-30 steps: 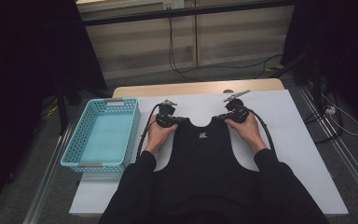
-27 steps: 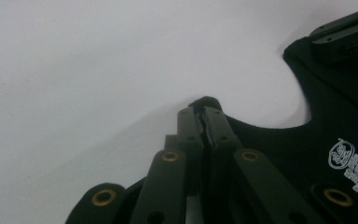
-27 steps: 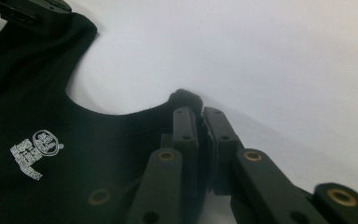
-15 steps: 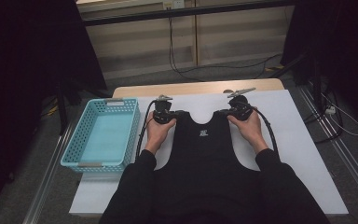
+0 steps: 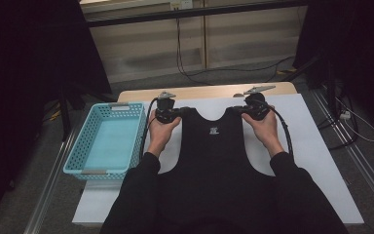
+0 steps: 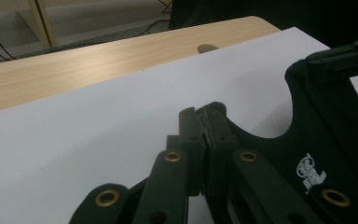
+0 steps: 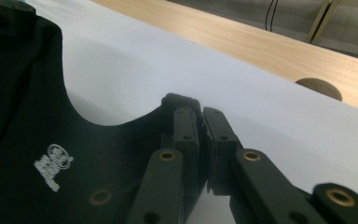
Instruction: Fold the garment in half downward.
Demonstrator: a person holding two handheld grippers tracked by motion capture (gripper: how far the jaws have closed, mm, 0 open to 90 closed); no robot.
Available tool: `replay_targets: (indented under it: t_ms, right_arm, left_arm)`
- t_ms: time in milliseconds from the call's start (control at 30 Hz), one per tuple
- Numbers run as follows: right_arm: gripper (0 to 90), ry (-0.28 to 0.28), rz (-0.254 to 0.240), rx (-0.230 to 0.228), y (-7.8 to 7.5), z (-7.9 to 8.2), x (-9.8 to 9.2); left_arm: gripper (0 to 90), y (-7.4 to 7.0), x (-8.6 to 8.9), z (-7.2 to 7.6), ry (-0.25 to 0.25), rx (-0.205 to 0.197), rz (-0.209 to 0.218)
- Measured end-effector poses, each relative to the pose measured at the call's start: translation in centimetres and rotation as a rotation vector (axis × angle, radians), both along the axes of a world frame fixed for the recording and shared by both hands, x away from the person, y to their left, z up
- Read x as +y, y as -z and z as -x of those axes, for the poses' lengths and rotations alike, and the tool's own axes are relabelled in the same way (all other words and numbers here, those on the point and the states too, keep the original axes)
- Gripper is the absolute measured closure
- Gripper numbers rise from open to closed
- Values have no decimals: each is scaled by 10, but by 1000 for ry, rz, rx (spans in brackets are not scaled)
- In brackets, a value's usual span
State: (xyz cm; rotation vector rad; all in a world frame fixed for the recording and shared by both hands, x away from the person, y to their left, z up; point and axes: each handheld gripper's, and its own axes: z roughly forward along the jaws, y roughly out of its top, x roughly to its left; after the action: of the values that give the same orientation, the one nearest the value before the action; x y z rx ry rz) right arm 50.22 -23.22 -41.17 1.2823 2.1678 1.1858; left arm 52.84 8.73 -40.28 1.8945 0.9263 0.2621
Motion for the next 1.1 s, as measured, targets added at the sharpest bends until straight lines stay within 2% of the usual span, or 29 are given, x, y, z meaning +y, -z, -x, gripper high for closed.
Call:
replay_targets:
  t_ms: [300,533,667,800,967,1100]
  right_arm:
    - [850,-2,-30,-35,-15,2,-1]
    - [850,9,-39,-66,-30,2,-5]
    - [850,9,-41,-87,-40,2,-7]
    - [850,9,-81,-115,-52,4,-12]
    - [850,16,-76,-133,-62,5,-16]
    - [850,17,-96,-157,-72,5,-18]
  left_arm:
    - [878,-14,5,2,-16,-35,27]
    - [879,-22,3,0,-24,-45,56]
    - [879,-33,-1,2,-13,-79,45]
    - [879,-41,-3,4,-12,-95,47]
    - [879,-53,-3,4,-12,-118,48]
    - [879,-57,-2,4,-22,-127,54]
